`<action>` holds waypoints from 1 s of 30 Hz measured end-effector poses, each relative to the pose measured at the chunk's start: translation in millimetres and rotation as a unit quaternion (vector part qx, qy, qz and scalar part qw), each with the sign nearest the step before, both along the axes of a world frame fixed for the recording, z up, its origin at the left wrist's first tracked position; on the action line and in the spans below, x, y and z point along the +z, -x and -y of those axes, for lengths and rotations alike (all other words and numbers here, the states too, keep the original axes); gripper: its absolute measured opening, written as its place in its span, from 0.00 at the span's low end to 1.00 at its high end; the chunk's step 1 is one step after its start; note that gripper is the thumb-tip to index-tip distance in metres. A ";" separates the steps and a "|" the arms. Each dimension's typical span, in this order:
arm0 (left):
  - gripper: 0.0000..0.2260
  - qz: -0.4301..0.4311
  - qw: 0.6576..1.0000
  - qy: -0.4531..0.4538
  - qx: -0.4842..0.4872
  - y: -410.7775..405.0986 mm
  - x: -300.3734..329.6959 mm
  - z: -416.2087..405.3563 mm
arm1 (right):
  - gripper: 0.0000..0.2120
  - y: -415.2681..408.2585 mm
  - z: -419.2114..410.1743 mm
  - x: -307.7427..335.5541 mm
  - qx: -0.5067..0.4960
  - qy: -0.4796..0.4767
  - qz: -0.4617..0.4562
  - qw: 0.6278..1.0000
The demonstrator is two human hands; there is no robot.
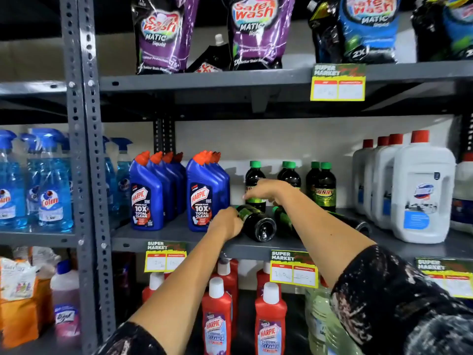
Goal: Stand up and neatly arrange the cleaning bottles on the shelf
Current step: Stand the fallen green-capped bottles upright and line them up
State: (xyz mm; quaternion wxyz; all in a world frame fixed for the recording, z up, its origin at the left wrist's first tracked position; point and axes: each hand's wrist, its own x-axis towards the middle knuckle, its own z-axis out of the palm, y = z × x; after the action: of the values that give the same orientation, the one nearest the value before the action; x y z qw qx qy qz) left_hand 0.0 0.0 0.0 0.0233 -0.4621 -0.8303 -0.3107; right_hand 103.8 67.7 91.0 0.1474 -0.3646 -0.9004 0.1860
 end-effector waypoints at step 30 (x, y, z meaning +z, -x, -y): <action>0.33 -0.081 0.971 0.211 -0.075 8.1 -25.9 -8.0 | 0.30 31.8 -39.3 -9.0 -0.125 -0.244 -0.323 0.906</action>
State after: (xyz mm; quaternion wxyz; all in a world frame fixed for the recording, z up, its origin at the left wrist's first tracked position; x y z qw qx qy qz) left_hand -8.1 8.0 -25.9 -0.0307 -0.5409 -0.8356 -0.0906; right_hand 72.0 107.0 82.1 0.5367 -0.3465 -0.7678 0.0482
